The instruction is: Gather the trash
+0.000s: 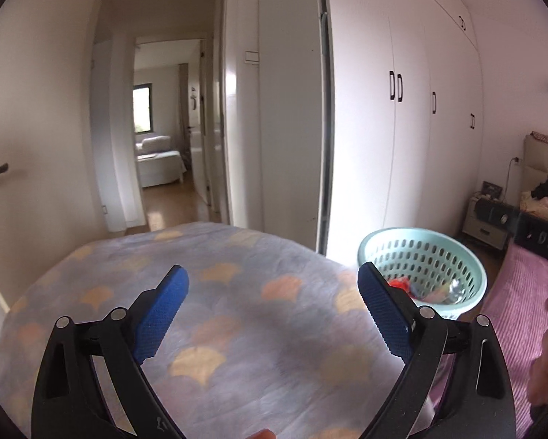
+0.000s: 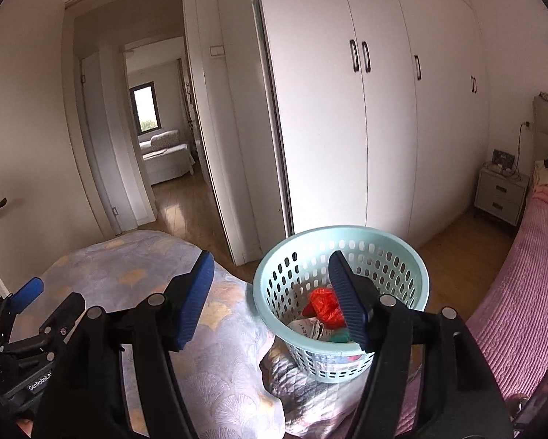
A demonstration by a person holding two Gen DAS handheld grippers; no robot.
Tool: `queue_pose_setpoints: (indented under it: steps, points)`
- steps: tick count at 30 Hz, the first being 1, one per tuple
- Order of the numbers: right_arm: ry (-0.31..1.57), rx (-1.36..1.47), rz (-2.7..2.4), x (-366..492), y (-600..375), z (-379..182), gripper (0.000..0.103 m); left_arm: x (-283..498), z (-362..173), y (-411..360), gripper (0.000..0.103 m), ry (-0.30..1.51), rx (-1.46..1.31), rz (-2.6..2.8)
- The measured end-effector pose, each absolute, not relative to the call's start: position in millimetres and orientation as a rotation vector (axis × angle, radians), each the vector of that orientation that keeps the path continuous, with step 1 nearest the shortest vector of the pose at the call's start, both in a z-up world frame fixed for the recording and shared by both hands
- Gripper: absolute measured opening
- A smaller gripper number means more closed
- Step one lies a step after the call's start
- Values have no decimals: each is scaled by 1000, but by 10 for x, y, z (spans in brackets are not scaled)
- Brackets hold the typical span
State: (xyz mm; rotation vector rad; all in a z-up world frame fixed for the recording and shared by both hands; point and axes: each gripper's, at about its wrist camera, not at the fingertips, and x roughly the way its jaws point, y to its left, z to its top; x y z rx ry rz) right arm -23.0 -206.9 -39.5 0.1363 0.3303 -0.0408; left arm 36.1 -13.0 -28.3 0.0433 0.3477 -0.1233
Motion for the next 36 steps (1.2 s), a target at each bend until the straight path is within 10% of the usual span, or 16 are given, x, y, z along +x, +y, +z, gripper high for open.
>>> queue_pose_setpoints:
  steps: [36]
  points:
    - [239, 96, -118, -518, -1971, -662, 64, 276, -543, 89, 96, 328, -24, -108]
